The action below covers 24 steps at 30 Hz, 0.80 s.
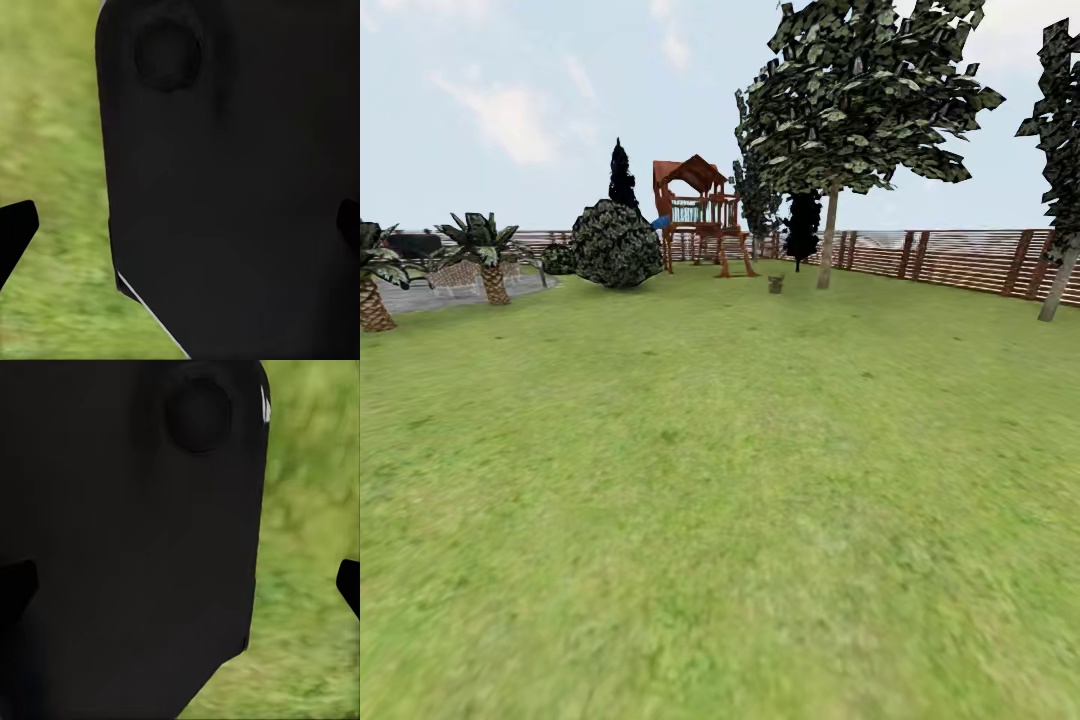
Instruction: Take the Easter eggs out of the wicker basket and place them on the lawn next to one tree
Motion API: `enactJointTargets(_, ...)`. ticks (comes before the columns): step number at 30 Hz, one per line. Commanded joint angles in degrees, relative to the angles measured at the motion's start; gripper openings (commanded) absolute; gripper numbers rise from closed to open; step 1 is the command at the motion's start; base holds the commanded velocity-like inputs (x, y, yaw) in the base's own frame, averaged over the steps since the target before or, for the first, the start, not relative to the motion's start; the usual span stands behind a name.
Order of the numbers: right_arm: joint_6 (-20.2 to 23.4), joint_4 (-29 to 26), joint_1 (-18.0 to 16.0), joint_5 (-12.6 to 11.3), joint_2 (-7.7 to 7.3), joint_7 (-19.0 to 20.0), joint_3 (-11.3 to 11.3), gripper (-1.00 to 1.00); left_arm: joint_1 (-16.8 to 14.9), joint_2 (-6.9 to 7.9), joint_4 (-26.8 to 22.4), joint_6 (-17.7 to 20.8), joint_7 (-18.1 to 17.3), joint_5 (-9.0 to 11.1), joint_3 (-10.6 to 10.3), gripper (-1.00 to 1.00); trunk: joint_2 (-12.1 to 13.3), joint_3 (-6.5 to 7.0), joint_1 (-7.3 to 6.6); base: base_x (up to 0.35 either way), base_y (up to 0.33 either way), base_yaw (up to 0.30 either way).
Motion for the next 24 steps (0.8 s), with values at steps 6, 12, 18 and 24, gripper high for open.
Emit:
enactJointTargets(6, 0.6, -0.7, -1.2, 0.0, 1.94, 0.4, -0.5, 1.0, -1.0, -1.37, -1.6, 0.4, -0.2, -0.4, 0.0, 1.0, 1.2, 0.51, -0.66, 0.0, 0.0, 0.0)
enactJointTargets(12, 0.5, -2.1, -1.2, 0.1, 1.85, 0.5, -0.5, 1.0, -1.0, -1.27, -1.9, 0.5, -0.2, -0.5, 0.1, 1.0, 3.6, 1.59, -1.97, 0.0, 0.0, 0.0)
enactJointTargets(18, 0.3, -7.4, -1.2, 0.1, 1.67, 0.5, -0.6, 1.0, -1.0, -0.89, -3.6, 0.6, -0.2, -0.4, 0.1, 1.0, 6.0, 2.67, -3.29, 0.0, 0.0, 0.0)
enactJointTargets(24, -12.8, -6.9, -1.2, 0.2, 1.76, 0.5, -0.5, 1.0, -1.0, -0.86, -3.8, 0.6, -0.2, -0.3, 0.1, 1.0, 8.4, 3.74, -4.61, 0.0, 0.0, 0.0)
